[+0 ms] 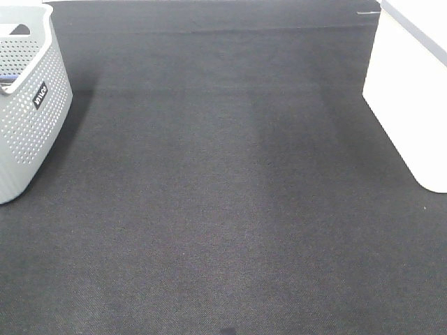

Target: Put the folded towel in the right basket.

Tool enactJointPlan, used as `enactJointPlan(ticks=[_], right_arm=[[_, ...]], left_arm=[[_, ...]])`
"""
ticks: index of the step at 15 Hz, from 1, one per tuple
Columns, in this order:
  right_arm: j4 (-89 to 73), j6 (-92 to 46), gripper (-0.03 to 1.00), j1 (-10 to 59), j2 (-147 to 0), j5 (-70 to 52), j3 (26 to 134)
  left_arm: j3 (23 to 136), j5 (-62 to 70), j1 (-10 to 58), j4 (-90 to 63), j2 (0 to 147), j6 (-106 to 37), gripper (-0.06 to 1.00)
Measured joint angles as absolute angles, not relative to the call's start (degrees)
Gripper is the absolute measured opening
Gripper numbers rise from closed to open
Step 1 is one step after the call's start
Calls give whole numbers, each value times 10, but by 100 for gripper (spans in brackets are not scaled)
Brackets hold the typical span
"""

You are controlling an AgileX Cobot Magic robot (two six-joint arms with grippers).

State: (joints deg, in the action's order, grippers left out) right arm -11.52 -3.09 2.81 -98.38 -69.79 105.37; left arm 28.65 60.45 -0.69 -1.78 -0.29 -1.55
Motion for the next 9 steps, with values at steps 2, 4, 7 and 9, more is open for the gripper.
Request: enactJointPlan(ticks=[2,4,7,9], right_arm=[[-111,-31,80,28,-913,-698,936],[-109,-31,80,28,-845,-698,823],[-101,-31,80,28,-711,-697,629],[-100,-31,80,28,-629,-697,536]], left_arm=[[286,604,-7,-18,-3,-15,97],[286,604,-7,-18,-3,-15,97],[286,604,-7,-18,-3,-15,97],[286,604,-7,-18,-3,-15,97]])
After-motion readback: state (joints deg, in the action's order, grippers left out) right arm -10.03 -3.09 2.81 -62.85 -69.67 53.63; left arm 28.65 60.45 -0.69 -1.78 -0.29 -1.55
